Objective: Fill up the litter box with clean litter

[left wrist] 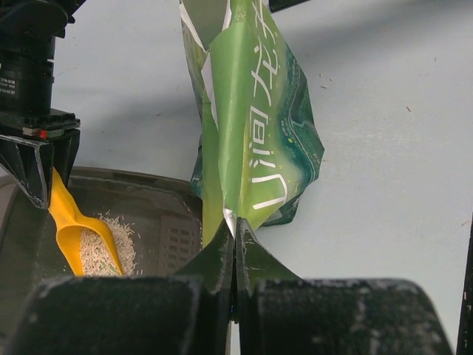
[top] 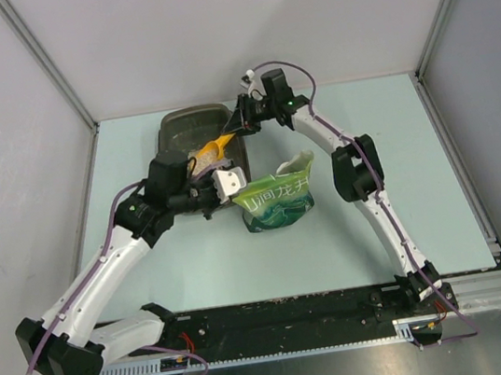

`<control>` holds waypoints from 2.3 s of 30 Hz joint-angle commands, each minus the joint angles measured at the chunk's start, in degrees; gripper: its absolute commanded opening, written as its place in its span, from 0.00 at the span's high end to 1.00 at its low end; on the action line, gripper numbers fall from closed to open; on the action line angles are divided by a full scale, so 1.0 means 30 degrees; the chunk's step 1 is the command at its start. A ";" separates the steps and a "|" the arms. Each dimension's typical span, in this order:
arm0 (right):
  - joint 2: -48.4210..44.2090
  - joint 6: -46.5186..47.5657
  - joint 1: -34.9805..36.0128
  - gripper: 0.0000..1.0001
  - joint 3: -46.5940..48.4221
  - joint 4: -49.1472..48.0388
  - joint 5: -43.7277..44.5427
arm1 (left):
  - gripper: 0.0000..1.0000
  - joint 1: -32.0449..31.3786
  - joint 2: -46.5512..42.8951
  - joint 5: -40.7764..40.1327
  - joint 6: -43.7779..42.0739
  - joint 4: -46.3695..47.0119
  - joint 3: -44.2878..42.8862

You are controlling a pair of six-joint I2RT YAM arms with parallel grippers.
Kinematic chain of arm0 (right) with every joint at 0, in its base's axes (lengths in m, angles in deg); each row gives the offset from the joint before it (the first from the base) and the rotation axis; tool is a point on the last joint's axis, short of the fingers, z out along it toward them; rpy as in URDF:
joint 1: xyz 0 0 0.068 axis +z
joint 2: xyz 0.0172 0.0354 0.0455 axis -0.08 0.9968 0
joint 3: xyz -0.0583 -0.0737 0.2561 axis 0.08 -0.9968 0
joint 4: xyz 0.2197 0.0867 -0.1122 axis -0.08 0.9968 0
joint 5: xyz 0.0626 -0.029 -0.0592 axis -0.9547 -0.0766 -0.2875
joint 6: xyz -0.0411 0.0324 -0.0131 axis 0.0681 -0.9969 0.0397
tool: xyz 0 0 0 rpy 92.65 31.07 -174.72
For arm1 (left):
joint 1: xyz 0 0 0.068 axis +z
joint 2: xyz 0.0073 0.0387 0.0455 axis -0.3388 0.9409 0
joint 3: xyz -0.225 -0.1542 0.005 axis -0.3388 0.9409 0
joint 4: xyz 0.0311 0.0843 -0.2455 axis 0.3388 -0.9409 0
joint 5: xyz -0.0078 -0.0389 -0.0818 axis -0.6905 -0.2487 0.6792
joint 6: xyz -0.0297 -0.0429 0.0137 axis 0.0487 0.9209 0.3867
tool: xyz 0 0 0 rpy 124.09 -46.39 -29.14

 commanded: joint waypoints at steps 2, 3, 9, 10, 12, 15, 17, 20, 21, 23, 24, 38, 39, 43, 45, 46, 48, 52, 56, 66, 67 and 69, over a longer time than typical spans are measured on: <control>-0.1300 0.2249 0.0252 1.00 0.1204 0.1209 0.2460 | 1.00 -0.0033 -0.0624 -0.0071 -0.0840 -0.1322 0.0516; -0.1419 0.2861 0.0281 1.00 0.1175 0.1618 0.2724 | 1.00 -0.0004 -0.0595 -0.0070 -0.1277 -0.1293 0.0574; -0.2647 0.3424 0.0457 1.00 0.0473 0.2178 0.2844 | 1.00 -0.0003 -0.0361 0.0514 -0.1722 -0.1264 0.0663; -0.2796 0.3656 0.0486 1.00 0.0211 0.2295 0.2873 | 1.00 -0.0003 -0.0302 0.0603 -0.1692 -0.1292 0.0663; -0.3321 0.3892 0.0487 1.00 -0.0083 0.2559 0.2931 | 1.00 0.0113 -0.0156 0.0894 -0.1721 -0.1293 0.0663; -0.3821 0.4273 0.0400 1.00 -0.0581 0.3027 0.3078 | 1.00 0.0231 -0.0068 0.1101 -0.1779 -0.1234 0.0721; -0.4290 0.4478 0.0370 1.00 -0.0963 0.3232 0.3136 | 1.00 0.0231 -0.0068 0.1218 -0.1809 -0.1176 0.0780; -0.4818 0.4625 0.0136 1.00 -0.1343 0.3438 0.3312 | 1.00 0.0260 -0.0126 0.1365 -0.1809 -0.1146 0.0897; -0.4877 0.4683 0.0106 1.00 -0.1373 0.3526 0.3341 | 1.00 0.0231 -0.0155 0.1336 -0.1809 -0.1117 0.0955; -0.5111 0.4801 -0.0098 1.00 -0.1432 0.3614 0.3429 | 1.00 0.0231 -0.0272 0.1336 -0.1838 -0.1030 0.1043; -0.5141 0.4917 -0.0186 1.00 -0.1432 0.3643 0.3429 | 1.00 0.0260 -0.0301 0.1365 -0.1809 -0.1029 0.1044; -0.2711 0.7554 -0.0190 1.00 0.3606 0.2826 0.5889 | 1.00 0.0260 -0.0331 0.1424 -0.1867 -0.0970 0.1161; -0.2680 0.7729 -0.0071 1.00 0.3752 0.2214 0.6354 | 1.00 0.0231 -0.0331 0.1395 -0.1867 -0.0941 0.1132; -0.2709 0.9277 0.0486 1.00 0.4364 0.1593 0.7090 | 1.00 0.0231 -0.0419 0.1336 -0.1838 -0.0970 0.1161; -0.2971 1.0304 0.0721 1.00 0.4573 0.1971 0.7528 | 1.00 0.0260 -0.0448 0.1336 -0.1809 -0.0970 0.1219; -0.3118 1.1353 0.0779 1.00 0.4661 0.2119 0.8343 | 1.00 0.0260 -0.0506 0.1336 -0.1809 -0.0941 0.1219; -0.3411 1.2151 0.0809 1.00 0.4749 0.2615 0.9574 | 1.00 0.0231 -0.0449 0.1365 -0.1838 -0.0912 0.1249; -0.4434 1.2917 0.0342 1.00 0.4691 0.3144 1.0461 | 1.00 0.0231 -0.0244 0.1511 -0.2043 -0.0912 0.1249; -0.5724 1.2682 -0.0391 1.00 0.4108 0.3701 1.0198 | 1.00 0.0231 0.0137 0.1746 -0.2131 -0.0824 0.1045; -1.3570 1.1540 -0.4489 1.00 -0.2996 0.5635 0.1334 | 1.00 0.0377 0.0226 0.1834 -0.1431 -0.0532 0.0459; -1.4246 1.1627 -0.4871 1.00 -0.3739 0.5810 0.0595 | 1.00 0.0377 0.0226 0.1863 -0.1167 -0.0415 0.0371; -1.6027 1.1889 -0.5868 1.00 -0.5087 0.6625 -0.0985 | 1.00 0.0494 0.0225 0.1951 -0.0408 -0.0094 0.0019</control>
